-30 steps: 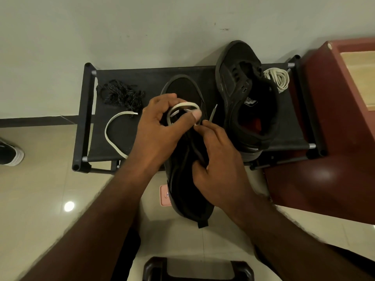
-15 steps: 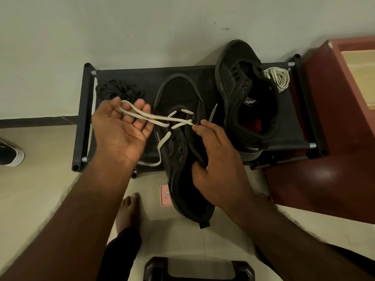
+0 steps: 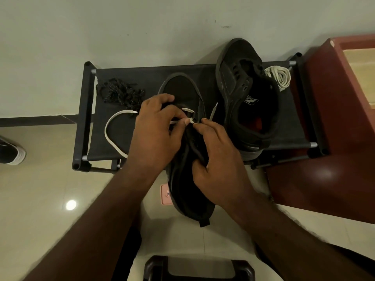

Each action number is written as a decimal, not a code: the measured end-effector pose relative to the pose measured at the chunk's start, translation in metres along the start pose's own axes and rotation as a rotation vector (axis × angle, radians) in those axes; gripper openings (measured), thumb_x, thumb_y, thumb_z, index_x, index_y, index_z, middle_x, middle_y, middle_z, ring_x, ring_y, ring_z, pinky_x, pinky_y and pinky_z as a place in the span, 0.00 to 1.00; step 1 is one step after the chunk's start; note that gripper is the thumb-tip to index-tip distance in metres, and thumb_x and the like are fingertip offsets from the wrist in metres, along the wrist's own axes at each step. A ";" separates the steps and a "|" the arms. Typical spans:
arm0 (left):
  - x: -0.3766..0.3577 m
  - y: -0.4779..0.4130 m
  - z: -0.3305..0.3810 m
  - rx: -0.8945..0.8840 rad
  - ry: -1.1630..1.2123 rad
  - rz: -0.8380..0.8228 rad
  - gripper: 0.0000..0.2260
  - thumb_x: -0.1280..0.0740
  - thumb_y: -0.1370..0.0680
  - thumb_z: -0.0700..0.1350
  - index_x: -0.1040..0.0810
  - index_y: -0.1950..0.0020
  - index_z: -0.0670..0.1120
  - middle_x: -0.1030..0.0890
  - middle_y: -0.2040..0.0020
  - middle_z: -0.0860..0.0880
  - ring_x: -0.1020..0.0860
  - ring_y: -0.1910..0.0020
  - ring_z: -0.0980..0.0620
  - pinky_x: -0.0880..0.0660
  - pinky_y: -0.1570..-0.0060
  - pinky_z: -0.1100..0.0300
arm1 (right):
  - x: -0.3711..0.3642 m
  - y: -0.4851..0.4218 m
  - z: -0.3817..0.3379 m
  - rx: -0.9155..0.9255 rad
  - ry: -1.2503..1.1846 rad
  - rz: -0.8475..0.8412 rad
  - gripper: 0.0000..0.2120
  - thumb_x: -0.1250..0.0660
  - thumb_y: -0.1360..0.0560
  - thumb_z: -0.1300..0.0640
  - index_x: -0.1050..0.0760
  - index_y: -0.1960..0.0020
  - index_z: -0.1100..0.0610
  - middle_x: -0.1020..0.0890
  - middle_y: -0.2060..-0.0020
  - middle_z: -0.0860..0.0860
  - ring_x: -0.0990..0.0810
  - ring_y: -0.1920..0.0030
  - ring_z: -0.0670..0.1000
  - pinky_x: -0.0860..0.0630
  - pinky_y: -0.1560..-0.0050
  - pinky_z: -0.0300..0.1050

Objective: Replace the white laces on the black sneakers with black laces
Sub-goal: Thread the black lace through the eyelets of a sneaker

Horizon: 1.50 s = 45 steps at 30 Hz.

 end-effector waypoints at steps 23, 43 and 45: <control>0.007 0.002 0.001 0.184 0.283 0.168 0.03 0.33 0.20 0.43 0.20 0.49 0.45 0.23 0.44 0.52 0.24 0.48 0.62 0.29 0.47 0.72 | 0.000 -0.001 -0.001 -0.031 -0.025 -0.007 0.30 0.38 0.29 0.55 0.32 0.27 0.56 0.32 0.27 0.50 0.32 0.27 0.48 0.32 0.27 0.49; 0.004 0.001 -0.008 0.360 0.426 0.179 0.04 0.34 0.19 0.46 0.25 0.54 0.50 0.25 0.42 0.56 0.25 0.39 0.57 0.32 0.42 0.74 | -0.001 -0.004 0.003 -0.084 -0.174 0.012 0.30 0.38 0.32 0.56 0.31 0.29 0.51 0.32 0.29 0.47 0.33 0.28 0.44 0.33 0.27 0.45; 0.007 0.003 -0.015 0.488 0.610 0.246 0.04 0.36 0.18 0.48 0.24 0.52 0.51 0.21 0.46 0.54 0.22 0.43 0.54 0.25 0.39 0.56 | -0.002 -0.004 0.004 -0.093 -0.178 0.009 0.30 0.37 0.32 0.56 0.31 0.29 0.51 0.33 0.30 0.46 0.33 0.29 0.45 0.32 0.28 0.47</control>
Point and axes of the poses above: each hand's wrist, its own y-axis away from the middle knuckle, its own x-axis out of the back of the hand, z = x × y, the point moved 5 cm from there along -y, towards the middle knuckle
